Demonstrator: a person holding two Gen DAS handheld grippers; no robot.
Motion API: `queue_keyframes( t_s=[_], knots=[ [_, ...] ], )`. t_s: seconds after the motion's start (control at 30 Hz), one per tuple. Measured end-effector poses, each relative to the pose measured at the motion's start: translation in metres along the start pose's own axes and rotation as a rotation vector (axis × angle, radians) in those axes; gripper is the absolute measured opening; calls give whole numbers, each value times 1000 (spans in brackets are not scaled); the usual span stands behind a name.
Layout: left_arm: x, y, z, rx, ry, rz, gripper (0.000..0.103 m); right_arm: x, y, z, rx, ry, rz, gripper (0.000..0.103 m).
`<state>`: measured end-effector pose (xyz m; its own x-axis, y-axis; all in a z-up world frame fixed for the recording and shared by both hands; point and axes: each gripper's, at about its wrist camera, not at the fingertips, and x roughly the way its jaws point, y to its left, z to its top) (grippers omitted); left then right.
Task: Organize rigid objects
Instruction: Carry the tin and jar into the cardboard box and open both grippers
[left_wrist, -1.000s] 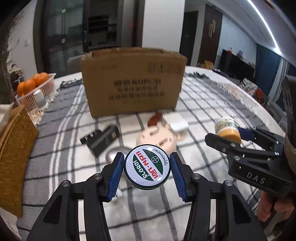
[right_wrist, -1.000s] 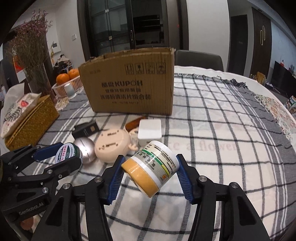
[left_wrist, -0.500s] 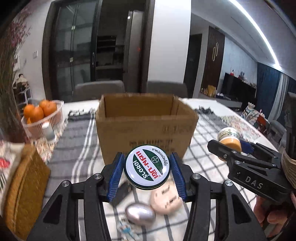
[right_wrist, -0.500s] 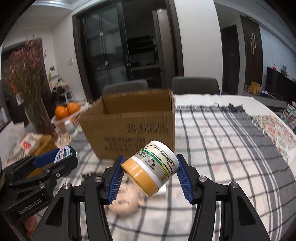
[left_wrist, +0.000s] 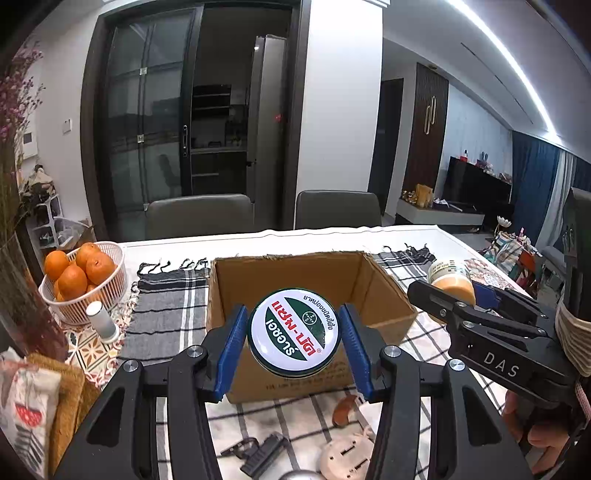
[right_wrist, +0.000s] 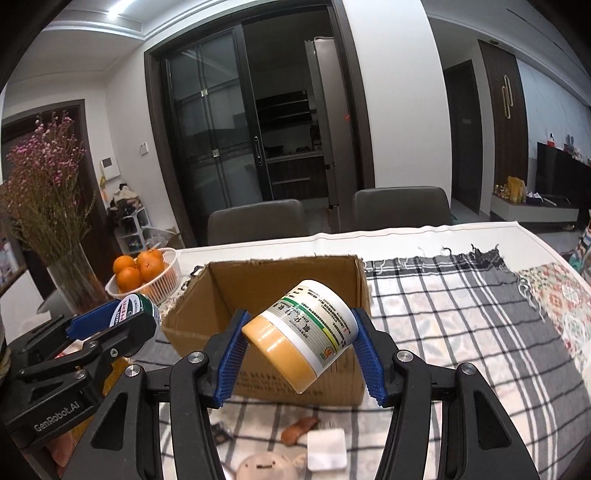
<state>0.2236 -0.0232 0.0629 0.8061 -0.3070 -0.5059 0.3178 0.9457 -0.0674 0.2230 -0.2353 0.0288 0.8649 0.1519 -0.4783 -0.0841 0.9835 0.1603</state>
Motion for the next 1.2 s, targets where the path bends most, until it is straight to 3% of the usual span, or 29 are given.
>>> queue_keyframes(
  t_s=[0.17, 0.53, 0.8, 1.2],
  knots=[
    [19, 5, 17, 11, 34, 13, 50, 19, -1, 16, -13, 44, 3, 56],
    [74, 15, 44, -15, 177, -1, 50, 80, -12, 36, 6, 233, 26, 56],
    [109, 20, 41, -31, 312, -5, 50, 118, -18, 32, -20, 384, 52, 56],
    [137, 22, 28, -37, 442, -8, 51, 145, -22, 22, -49, 487, 48, 56]
  ],
)
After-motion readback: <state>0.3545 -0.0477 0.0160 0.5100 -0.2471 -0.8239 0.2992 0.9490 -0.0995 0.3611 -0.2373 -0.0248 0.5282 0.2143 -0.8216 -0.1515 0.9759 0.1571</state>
